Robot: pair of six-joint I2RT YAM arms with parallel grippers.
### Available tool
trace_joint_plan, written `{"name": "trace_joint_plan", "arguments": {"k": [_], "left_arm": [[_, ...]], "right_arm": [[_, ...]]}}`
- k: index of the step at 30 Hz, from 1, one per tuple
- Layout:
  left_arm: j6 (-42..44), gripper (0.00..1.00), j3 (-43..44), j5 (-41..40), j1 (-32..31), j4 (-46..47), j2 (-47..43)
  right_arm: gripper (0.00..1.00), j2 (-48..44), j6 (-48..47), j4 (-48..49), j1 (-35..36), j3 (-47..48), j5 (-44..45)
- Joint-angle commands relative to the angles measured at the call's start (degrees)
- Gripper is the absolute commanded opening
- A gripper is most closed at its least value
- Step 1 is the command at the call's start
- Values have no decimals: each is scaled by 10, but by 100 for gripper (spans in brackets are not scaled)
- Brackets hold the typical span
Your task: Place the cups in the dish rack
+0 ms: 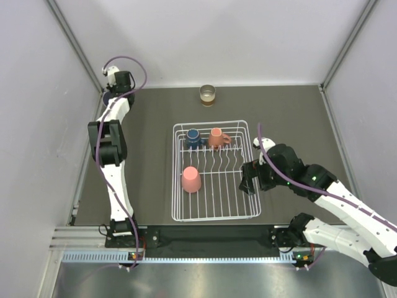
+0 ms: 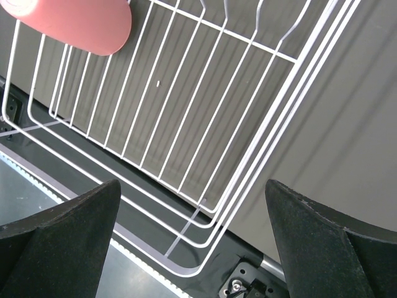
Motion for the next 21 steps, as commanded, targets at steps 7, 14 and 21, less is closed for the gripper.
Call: {"name": "trace_joint_plan", "arguments": {"k": [7, 14, 21], "left_arm": [[-205, 0, -110, 98, 3, -98, -209], [-333, 0, -386, 264, -26, -11, -509], [-409, 0, -489, 531, -45, 62, -714]], "right_arm": [[100, 24, 11, 14, -4, 25, 19], [100, 20, 54, 10, -5, 78, 25], [100, -20, 90, 46, -5, 93, 17]]}}
